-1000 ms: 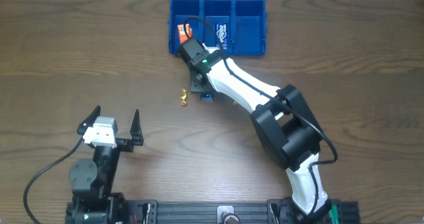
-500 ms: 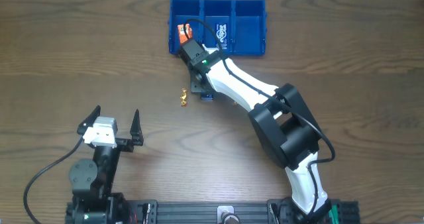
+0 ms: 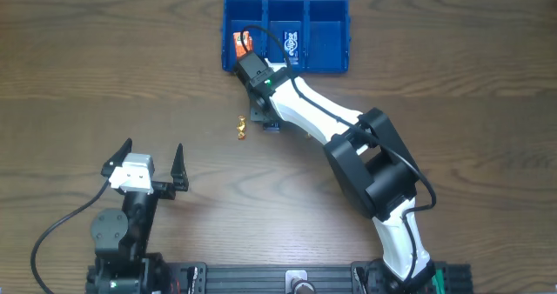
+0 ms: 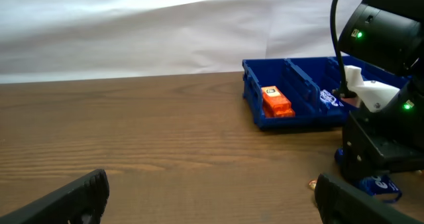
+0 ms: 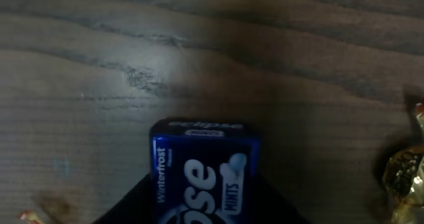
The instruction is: Sort Candies Into Trays
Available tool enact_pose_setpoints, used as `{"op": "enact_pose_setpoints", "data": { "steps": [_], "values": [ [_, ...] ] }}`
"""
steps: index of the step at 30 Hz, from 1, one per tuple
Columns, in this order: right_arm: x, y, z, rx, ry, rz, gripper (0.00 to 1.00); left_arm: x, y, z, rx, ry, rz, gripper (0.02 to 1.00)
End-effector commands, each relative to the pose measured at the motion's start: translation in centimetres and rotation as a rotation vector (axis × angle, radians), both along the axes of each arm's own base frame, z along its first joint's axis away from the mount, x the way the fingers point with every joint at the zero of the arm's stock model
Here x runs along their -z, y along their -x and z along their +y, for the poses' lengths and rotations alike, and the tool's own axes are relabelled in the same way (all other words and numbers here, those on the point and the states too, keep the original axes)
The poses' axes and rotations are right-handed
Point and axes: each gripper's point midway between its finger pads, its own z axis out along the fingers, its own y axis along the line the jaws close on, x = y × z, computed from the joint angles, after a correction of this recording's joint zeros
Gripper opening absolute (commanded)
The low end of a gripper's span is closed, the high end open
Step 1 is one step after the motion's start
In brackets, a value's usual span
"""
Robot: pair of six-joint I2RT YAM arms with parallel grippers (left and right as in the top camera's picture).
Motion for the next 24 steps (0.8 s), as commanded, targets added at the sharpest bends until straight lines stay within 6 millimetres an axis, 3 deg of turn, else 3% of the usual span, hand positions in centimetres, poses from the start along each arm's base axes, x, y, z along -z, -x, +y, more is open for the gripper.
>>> {"op": "enact_pose_setpoints", "data": {
  "steps": [1, 5, 7, 10, 13, 15, 19, 22, 24],
  "values": [
    [1.4, 0.4, -0.2, -0.007, 0.028, 0.020, 0.229, 1.6, 0.1, -0.4, 0.025, -0.011, 0.045, 0.998],
    [0.8, 0.2, -0.1, -0.007, 0.022, 0.012, 0.095, 1.6, 0.1, -0.4, 0.025, -0.011, 0.045, 0.996],
    [-0.7, -0.1, 0.1, -0.007, 0.008, -0.009, 0.038, 1.6, 0.1, -0.4, 0.025, -0.011, 0.045, 0.998],
    [-4.7, -1.2, 0.3, -0.010, -0.006, -0.076, 0.036, 1.6, 0.1, -0.4, 0.025, -0.011, 0.045, 0.998],
    [-10.6, -2.9, -0.4, -0.023, 0.015, -0.193, 0.036, 1.6, 0.1, -0.4, 0.025, -0.011, 0.045, 0.998],
    [-16.3, -5.0, -1.5, -0.018, 0.039, -0.283, 0.036, 1.6, 0.1, -0.4, 0.025, -0.011, 0.045, 0.998],
    [-22.4, -8.3, -3.0, -0.015, 0.047, -0.431, 0.036, 1.6, 0.1, -0.4, 0.025, -0.011, 0.044, 0.998],
    [-24.4, -10.5, -3.8, -0.017, 0.033, -0.517, 0.036, 1.6, 0.1, -0.4, 0.025, -0.011, 0.045, 0.998],
    [-24.6, -11.8, -4.3, -0.009, 0.035, -0.550, 0.036, 1.6, 0.1, -0.4, 0.025, -0.011, 0.045, 0.998]
  ]
}}
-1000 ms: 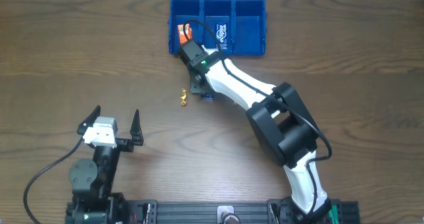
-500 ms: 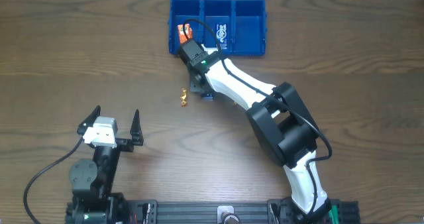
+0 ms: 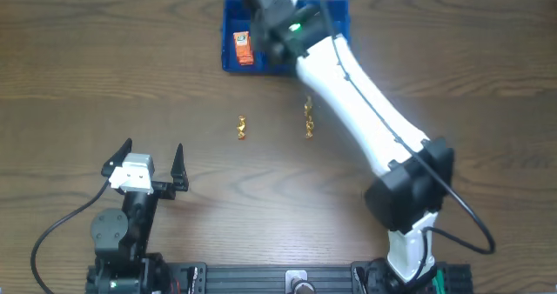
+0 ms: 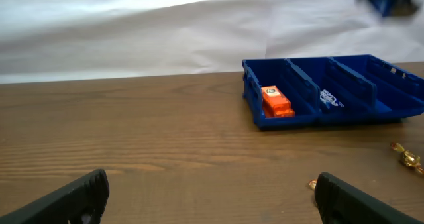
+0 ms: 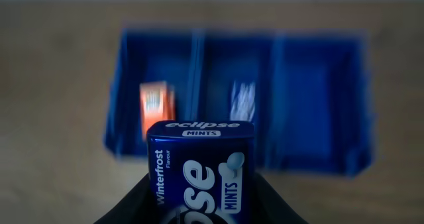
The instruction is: Sort Candies Into Trays
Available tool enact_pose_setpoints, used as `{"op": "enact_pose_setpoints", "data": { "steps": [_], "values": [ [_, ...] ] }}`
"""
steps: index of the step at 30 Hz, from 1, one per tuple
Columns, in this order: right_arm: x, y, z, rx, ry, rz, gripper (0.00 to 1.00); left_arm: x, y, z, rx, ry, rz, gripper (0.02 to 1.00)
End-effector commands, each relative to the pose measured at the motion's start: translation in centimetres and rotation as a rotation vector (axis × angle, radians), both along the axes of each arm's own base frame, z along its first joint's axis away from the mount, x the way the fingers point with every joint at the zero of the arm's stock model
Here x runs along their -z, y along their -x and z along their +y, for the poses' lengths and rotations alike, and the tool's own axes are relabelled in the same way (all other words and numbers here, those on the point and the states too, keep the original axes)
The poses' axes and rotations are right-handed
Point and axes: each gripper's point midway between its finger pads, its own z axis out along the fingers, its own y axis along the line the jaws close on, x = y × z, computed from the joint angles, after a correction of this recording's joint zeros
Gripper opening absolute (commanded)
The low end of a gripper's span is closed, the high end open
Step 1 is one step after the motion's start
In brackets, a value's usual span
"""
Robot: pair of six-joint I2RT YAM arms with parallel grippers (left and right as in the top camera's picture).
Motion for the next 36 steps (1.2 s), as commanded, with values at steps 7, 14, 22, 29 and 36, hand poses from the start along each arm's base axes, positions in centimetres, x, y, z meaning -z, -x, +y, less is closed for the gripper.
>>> {"op": "enact_pose_setpoints", "data": {
  "steps": [7, 14, 22, 29, 36],
  "values": [
    [3.3, -5.6, -3.2, 0.034, 0.103, -0.055, 0.036, 1.6, 0.1, -0.4, 0.025, -0.011, 0.045, 0.998],
    [8.9, -6.7, -3.2, 0.028, 0.133, 0.032, 0.036, 1.6, 0.1, -0.4, 0.025, -0.011, 0.045, 0.998],
    [12.1, -7.3, -2.7, 0.023, 0.141, 0.062, 0.036, 1.6, 0.1, -0.4, 0.025, -0.011, 0.045, 0.996],
    [12.1, -7.4, -2.6, 0.024, 0.138, 0.058, 0.393, 1.6, 0.1, -0.4, 0.025, -0.011, 0.045, 0.998],
    [11.9, -7.6, -2.2, 0.012, 0.116, 0.046, 0.998, 1.6, 0.1, -0.4, 0.025, -0.011, 0.045, 0.996]
  ]
}}
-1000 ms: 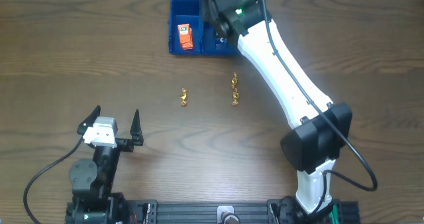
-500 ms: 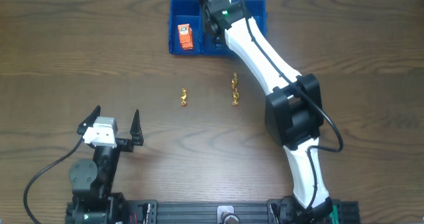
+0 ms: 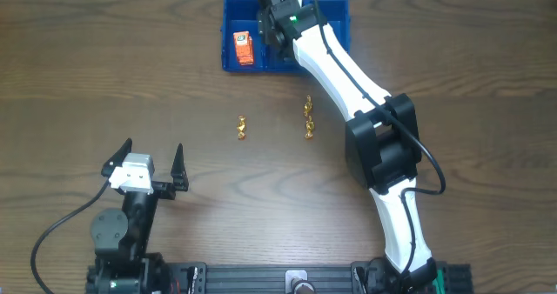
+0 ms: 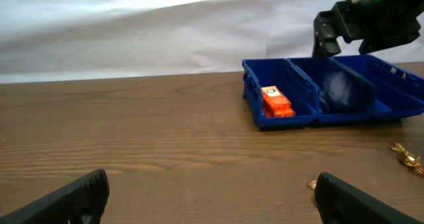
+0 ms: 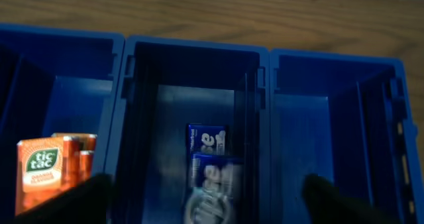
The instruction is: Sort Candies Into Trays
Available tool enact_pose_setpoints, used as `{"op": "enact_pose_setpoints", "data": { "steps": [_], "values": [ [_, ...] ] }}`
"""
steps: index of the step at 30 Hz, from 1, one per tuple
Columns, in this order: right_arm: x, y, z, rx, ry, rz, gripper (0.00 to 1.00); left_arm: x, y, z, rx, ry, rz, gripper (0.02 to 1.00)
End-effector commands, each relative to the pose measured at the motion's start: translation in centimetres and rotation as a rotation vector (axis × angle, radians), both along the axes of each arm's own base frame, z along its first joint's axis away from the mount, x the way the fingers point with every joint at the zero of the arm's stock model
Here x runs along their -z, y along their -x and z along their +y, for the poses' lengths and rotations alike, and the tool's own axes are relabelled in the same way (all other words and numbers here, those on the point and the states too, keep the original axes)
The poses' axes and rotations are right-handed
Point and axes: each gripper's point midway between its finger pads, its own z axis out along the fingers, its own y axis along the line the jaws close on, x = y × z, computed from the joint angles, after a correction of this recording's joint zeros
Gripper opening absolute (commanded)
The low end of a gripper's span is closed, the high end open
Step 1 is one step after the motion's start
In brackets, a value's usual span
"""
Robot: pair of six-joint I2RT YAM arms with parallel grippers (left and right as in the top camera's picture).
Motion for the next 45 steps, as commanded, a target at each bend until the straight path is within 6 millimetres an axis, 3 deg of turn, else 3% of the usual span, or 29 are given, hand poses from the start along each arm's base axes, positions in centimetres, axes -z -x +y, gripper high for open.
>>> {"op": "enact_pose_setpoints", "data": {
  "steps": [1, 7, 9, 13, 14, 15, 18, 23, 28, 36, 45],
  "values": [
    [0.0, -0.4, 0.1, -0.001, -0.018, -0.009, 0.998, 1.6, 0.1, -0.4, 0.025, -0.011, 0.045, 0.996],
    [-0.3, 0.4, 0.5, -0.016, -0.018, 0.017, 0.998, 1.6, 0.1, -0.4, 0.025, -0.011, 0.045, 0.998],
    [-1.7, 0.9, 0.9, -0.021, -0.024, 0.012, 0.998, 1.6, 0.1, -0.4, 0.025, -0.011, 0.045, 0.998],
    [-6.3, 2.8, 1.8, -0.041, -0.050, -0.019, 0.998, 1.6, 0.1, -0.4, 0.025, -0.011, 0.045, 0.998],
    [-7.8, 4.2, 2.1, -0.040, -0.064, -0.013, 0.998, 1.6, 0.1, -0.4, 0.025, -0.011, 0.045, 0.998],
    [-8.3, 4.8, 2.2, -0.037, -0.070, -0.008, 0.998, 1.6, 0.1, -0.4, 0.025, -0.011, 0.045, 0.996],
    [-9.1, 9.2, 3.1, -0.037, -0.084, 0.082, 0.998, 1.6, 0.1, -0.4, 0.025, -0.011, 0.044, 0.996],
    [-6.3, 16.2, 6.4, -0.088, -0.093, 0.304, 0.998, 1.6, 0.1, -0.4, 0.025, -0.011, 0.045, 0.998],
    [-2.6, 19.9, 9.3, -0.149, -0.047, 0.368, 0.998, 1.6, 0.1, -0.4, 0.025, -0.011, 0.045, 0.996],
    [4.6, 21.2, 9.9, -0.109, -0.070, 0.394, 0.982, 1.6, 0.1, -0.4, 0.025, -0.011, 0.045, 0.998],
    [9.3, 20.4, 10.5, -0.128, -0.042, 0.381, 0.925, 1.6, 0.1, -0.4, 0.025, -0.011, 0.045, 0.998]
  ]
}}
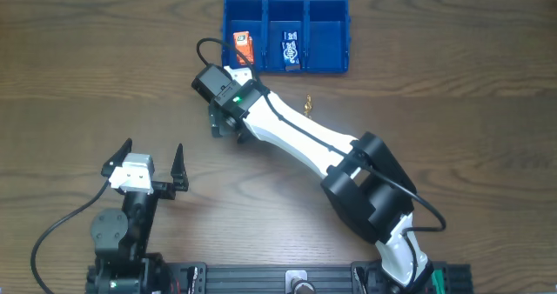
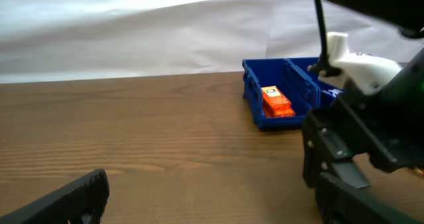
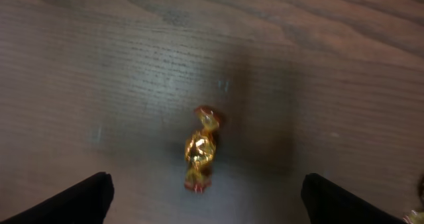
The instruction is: Sort Candies Into Trays
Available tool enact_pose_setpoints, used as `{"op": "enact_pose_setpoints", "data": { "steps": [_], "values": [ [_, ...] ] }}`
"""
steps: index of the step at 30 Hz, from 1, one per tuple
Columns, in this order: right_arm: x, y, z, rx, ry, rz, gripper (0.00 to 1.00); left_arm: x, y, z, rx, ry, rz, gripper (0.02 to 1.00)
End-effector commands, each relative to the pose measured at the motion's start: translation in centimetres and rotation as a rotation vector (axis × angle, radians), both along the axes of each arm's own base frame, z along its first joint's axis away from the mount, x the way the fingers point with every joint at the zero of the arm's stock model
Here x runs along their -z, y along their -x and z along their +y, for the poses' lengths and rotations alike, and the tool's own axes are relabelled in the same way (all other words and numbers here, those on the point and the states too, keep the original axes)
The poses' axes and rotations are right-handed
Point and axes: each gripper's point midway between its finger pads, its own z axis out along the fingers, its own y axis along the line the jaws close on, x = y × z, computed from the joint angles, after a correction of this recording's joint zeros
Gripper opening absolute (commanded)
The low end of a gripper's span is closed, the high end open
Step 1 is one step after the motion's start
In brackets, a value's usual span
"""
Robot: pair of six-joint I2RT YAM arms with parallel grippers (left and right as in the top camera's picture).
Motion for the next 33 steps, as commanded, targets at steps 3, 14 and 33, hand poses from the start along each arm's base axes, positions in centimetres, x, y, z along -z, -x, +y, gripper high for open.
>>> {"op": "enact_pose_setpoints", "data": {
  "steps": [3, 14, 33],
  "values": [
    [4.2, -0.4, -0.1, 0.010, 0.055, 0.020, 0.899, 1.6, 0.1, -0.4, 0.025, -0.011, 0.045, 0.998],
    [5.2, -0.6, 0.1, 0.037, 0.047, 0.021, 0.649, 1.6, 0.1, -0.4, 0.025, -0.011, 0.045, 0.998],
    [5.7, -0.3, 0.0, 0.059, 0.047, 0.036, 0.371, 1.6, 0.1, -0.4, 0.025, -0.011, 0.045, 0.998]
  ]
}}
